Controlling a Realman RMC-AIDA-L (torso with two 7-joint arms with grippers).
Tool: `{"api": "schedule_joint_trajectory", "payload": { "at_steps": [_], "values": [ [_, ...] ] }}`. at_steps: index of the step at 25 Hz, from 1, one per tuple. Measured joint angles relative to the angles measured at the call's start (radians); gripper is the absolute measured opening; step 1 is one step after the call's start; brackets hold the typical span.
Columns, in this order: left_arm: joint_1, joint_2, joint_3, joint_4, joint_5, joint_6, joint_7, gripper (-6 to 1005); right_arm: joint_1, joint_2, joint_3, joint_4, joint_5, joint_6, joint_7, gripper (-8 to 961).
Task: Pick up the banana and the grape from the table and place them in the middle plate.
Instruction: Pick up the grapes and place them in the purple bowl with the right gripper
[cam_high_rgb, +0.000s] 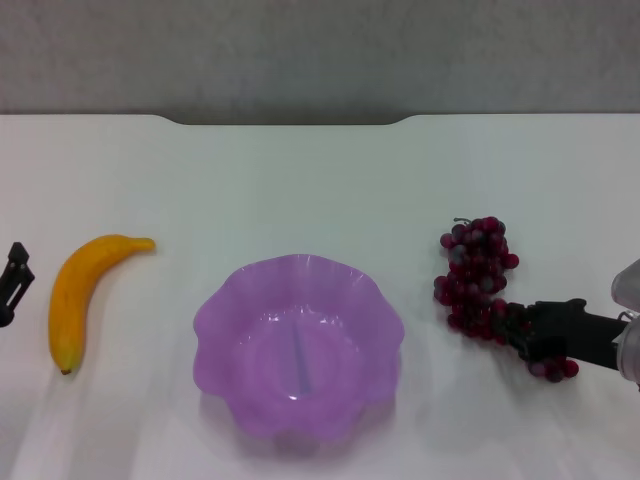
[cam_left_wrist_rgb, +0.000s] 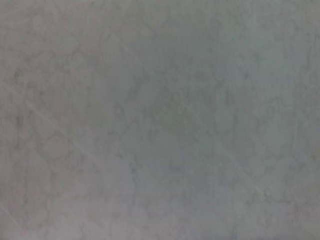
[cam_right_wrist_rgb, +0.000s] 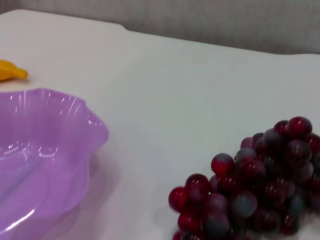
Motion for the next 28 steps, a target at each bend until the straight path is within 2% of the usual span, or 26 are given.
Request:
{"api": "schedule_joint_trajectory", "payload": {
  "at_steps": [11,16,28],
  "values": [
    [0.0,0.0,0.0,0.0,0.0,0.0,0.0,892,-0.003,-0.002,0.0,-0.056,0.055,-0.072,0.001,226],
    [0.0,0.0,0.0,0.0,0.0,0.0,0.0,892,-0.007,-0.002,0.0,-0.07,0.06,-0.093,-0.002,220],
    [0.0,0.0,0.0,0.0,0.0,0.0,0.0,893,-0.053,-0.001,0.0,-0.174,0.211,-0.308,-0.046,208]
  ]
}}
